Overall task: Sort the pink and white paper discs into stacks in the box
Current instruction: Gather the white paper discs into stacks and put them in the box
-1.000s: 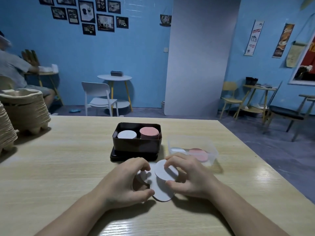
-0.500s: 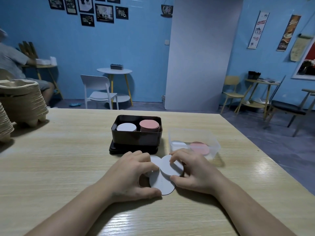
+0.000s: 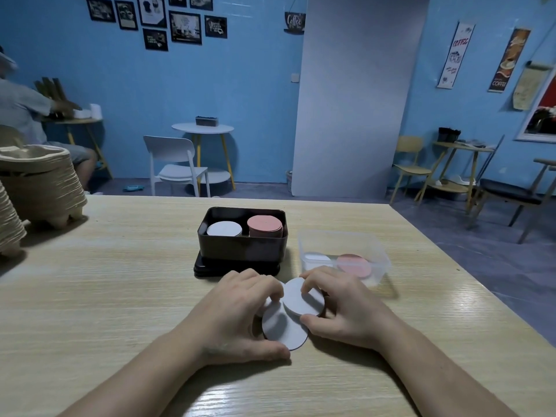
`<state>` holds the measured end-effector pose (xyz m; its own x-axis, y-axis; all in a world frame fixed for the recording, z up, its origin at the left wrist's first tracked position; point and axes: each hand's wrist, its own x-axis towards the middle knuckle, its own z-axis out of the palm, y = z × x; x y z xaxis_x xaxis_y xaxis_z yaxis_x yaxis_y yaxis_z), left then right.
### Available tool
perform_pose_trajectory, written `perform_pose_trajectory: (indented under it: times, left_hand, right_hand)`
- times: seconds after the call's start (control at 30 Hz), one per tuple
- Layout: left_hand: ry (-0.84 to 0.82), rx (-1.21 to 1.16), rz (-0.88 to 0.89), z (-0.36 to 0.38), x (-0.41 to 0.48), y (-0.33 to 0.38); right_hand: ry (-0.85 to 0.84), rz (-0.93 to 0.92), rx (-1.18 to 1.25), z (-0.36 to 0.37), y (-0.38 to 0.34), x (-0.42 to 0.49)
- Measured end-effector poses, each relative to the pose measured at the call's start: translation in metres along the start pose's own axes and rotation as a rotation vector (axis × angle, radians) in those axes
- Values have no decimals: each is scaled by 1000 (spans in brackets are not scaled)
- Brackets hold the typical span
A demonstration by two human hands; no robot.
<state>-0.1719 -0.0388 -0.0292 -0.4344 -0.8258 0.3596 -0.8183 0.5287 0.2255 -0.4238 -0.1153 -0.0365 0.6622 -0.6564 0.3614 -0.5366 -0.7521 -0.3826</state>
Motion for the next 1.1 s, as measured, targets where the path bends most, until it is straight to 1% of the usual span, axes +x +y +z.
perform_pose_trajectory:
  times: [0.2, 0.3, 0.4, 0.5, 0.6, 0.8, 0.9, 1.1]
  left_hand:
    - [3, -96, -44, -3, -8, -6]
    - [68, -198, -74, -11, -21, -19]
    - [158, -243, -98, -17, -27, -27]
    - [202, -227, -74, -13, -23, -25]
    - [204, -183, -56, -6, -18, -24]
    - [245, -116, -34, 4, -15, -23]
    - [266, -110, -18, 7, -13, -22]
    - [350, -77, 24, 14, -9, -23]
  right_hand:
    - [-8, 11, -17, 0, 0, -1]
    - [-6, 16, -14, 0, 0, -1]
    - [-20, 11, -18, 0, -2, 0]
    - [-27, -20, -17, 1, -8, 1]
    - [-31, -64, -15, 4, -14, 3]
    - [-22, -141, 58, 14, -20, 8]
    - [-29, -128, 108, 18, -20, 10]
    - [16, -138, 164, 23, -14, 10]
